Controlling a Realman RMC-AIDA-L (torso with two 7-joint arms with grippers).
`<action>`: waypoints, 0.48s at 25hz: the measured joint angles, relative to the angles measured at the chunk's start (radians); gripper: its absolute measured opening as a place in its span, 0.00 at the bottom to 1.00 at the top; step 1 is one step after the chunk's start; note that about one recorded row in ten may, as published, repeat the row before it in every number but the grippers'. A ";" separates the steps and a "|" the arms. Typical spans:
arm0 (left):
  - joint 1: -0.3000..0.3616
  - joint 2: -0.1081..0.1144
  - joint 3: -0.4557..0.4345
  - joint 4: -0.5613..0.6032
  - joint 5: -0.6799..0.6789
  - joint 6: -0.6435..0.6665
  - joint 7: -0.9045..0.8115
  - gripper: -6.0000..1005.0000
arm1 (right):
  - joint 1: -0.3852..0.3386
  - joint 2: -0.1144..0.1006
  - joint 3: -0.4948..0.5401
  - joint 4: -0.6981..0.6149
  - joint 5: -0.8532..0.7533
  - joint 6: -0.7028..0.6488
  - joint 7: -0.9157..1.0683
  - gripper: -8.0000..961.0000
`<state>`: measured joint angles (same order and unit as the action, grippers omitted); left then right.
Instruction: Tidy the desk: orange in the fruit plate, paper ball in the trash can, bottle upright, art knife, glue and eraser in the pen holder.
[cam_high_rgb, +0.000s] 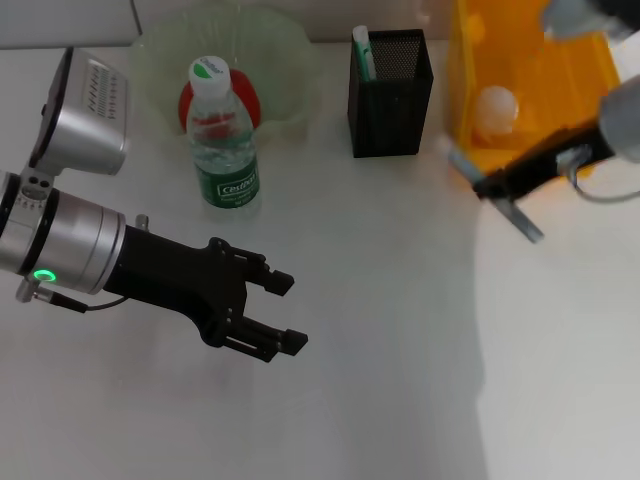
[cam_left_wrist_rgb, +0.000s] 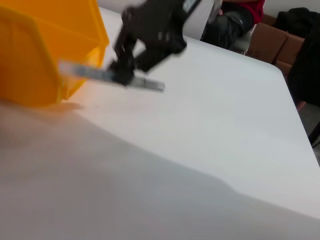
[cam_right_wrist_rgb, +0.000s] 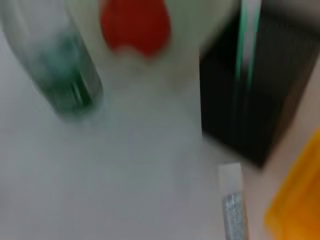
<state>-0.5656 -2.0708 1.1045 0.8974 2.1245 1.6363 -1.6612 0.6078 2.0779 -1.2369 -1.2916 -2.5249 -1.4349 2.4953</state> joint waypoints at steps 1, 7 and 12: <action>0.001 0.000 0.000 -0.001 0.000 0.001 0.000 0.78 | -0.021 -0.001 0.027 -0.050 0.057 -0.001 -0.011 0.16; 0.000 0.000 -0.003 -0.053 -0.067 -0.009 0.060 0.78 | -0.100 0.000 0.245 -0.050 0.494 0.159 -0.180 0.15; -0.003 0.001 -0.044 -0.107 -0.133 -0.017 0.151 0.78 | -0.066 -0.002 0.322 0.264 0.887 0.284 -0.523 0.15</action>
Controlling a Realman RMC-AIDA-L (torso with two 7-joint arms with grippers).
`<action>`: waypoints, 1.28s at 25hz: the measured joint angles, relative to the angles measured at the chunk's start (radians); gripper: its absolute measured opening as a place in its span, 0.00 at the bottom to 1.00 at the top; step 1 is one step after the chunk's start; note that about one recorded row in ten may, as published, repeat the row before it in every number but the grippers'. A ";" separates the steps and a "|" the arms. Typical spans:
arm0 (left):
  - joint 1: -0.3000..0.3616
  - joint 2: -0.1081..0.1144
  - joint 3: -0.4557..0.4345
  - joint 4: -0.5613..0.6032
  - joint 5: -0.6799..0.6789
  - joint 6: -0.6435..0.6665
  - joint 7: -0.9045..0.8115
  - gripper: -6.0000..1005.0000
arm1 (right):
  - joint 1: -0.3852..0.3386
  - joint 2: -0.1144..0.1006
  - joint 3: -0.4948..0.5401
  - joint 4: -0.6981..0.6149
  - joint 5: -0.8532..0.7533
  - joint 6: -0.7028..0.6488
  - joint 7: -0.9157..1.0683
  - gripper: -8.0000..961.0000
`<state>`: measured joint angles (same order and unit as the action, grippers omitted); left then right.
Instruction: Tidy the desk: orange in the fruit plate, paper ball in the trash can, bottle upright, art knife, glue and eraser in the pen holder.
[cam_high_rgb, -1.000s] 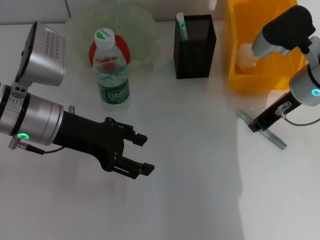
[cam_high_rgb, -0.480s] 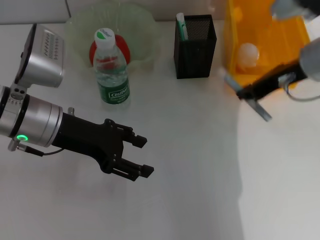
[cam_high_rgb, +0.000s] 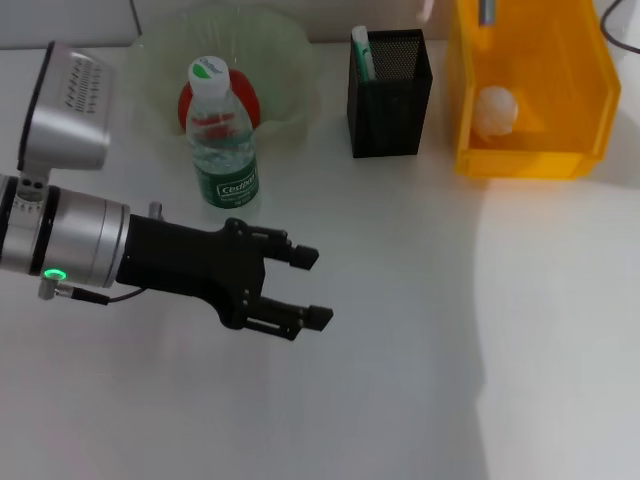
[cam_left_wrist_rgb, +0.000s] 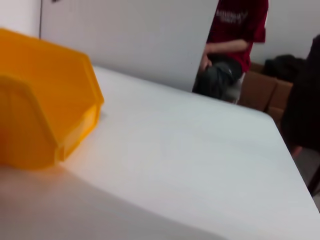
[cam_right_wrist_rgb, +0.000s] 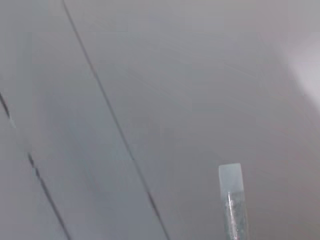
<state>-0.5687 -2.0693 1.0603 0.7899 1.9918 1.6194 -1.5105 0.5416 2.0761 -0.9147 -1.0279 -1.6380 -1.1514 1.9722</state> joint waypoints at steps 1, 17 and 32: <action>0.003 0.001 -0.019 -0.024 -0.031 -0.002 0.039 0.78 | 0.019 0.000 0.008 0.078 0.078 0.019 -0.085 0.15; 0.029 0.003 -0.137 -0.170 -0.103 -0.057 0.211 0.78 | 0.296 0.012 0.005 0.758 0.659 0.209 -0.956 0.17; 0.050 0.005 -0.162 -0.164 -0.106 -0.051 0.213 0.78 | 0.294 0.014 -0.048 0.791 0.657 0.231 -0.960 0.21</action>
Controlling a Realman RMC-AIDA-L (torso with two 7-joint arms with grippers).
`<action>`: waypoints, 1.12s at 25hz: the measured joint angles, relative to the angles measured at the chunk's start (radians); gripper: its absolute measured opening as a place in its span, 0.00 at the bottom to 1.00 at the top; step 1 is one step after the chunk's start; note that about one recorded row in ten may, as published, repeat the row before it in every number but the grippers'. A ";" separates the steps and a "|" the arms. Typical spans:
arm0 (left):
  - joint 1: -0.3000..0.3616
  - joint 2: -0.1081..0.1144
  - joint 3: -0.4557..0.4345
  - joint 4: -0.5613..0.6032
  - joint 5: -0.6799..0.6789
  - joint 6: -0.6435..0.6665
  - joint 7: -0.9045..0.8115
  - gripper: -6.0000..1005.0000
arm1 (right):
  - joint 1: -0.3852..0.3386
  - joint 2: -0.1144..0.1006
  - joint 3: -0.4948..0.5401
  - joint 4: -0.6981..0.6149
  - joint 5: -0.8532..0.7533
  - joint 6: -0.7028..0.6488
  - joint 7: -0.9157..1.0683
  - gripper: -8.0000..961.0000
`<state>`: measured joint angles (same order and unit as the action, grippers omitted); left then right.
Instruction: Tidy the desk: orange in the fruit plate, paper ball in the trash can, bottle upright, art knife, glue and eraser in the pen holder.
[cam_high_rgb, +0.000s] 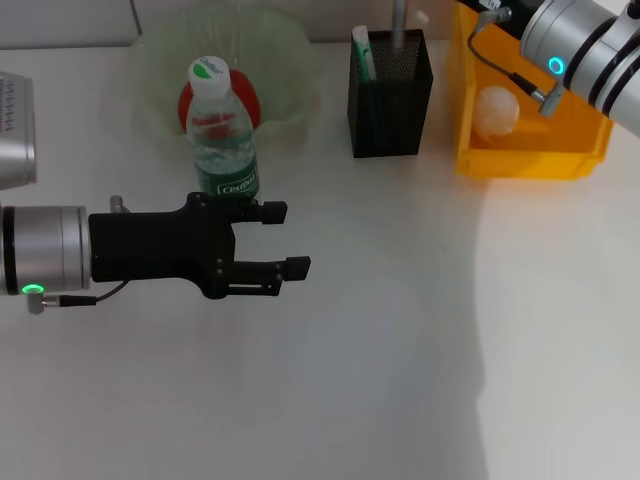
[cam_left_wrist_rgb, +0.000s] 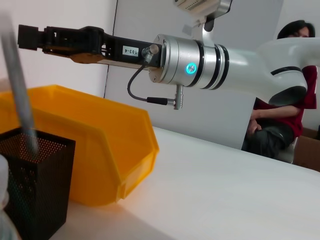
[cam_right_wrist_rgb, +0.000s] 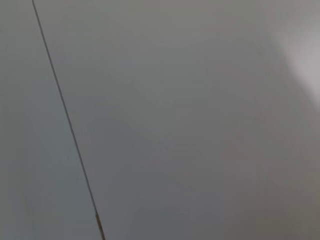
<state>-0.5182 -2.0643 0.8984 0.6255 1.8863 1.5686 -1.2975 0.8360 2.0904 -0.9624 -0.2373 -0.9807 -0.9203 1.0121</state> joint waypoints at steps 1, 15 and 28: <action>0.000 0.000 0.000 0.001 0.000 0.000 -0.001 0.78 | -0.002 0.000 0.000 0.000 0.001 0.000 0.000 0.21; 0.000 0.015 -0.029 0.006 0.000 0.042 -0.017 0.78 | -0.240 -0.013 -0.012 -0.173 -0.026 -0.286 0.184 0.43; -0.034 0.094 -0.017 0.024 0.101 0.233 -0.138 0.78 | -0.579 -0.054 0.015 -0.271 -0.577 -0.963 0.177 0.80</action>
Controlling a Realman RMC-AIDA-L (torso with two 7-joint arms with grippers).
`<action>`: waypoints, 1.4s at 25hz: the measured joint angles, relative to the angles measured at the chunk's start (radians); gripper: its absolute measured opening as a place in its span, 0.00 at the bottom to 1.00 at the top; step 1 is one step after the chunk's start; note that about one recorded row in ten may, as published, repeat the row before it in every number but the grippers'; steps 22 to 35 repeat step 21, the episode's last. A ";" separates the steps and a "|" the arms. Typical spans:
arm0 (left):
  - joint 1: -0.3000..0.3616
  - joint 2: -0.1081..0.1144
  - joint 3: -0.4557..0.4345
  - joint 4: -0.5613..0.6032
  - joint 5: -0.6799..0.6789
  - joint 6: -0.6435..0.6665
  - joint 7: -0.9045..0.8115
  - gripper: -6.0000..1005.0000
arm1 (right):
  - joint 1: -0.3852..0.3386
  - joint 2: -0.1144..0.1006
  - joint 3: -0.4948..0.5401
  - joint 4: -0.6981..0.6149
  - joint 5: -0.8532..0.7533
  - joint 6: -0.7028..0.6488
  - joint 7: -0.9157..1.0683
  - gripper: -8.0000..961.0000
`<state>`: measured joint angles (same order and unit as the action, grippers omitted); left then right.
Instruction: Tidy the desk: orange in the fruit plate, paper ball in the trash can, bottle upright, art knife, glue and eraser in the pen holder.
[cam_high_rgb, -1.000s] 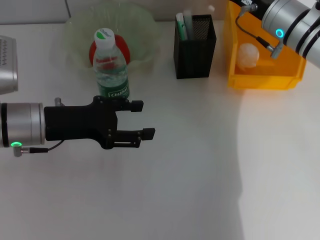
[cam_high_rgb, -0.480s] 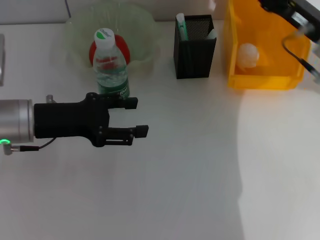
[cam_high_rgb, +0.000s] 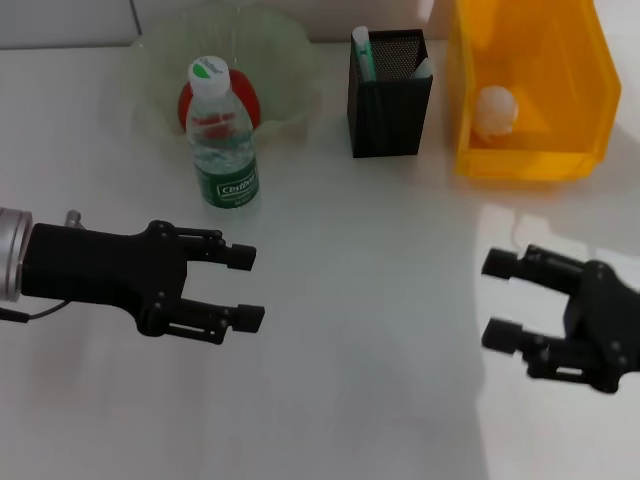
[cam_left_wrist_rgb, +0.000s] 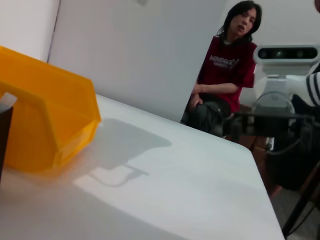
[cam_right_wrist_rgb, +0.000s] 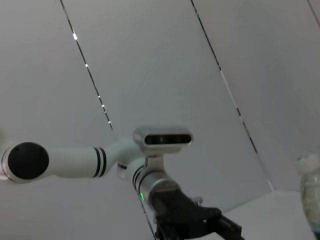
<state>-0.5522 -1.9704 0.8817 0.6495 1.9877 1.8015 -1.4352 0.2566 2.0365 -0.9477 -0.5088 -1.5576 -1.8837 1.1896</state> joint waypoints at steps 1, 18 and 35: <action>0.000 0.000 -0.001 0.003 0.000 0.013 -0.004 0.78 | 0.000 0.006 0.002 0.007 -0.017 0.004 -0.008 0.83; 0.008 -0.014 -0.018 0.019 -0.004 0.060 -0.025 0.78 | 0.035 0.030 0.000 0.035 -0.045 0.029 -0.051 0.84; 0.005 -0.014 -0.022 0.027 -0.003 0.070 -0.031 0.78 | 0.036 0.031 0.000 0.035 -0.044 0.029 -0.052 0.84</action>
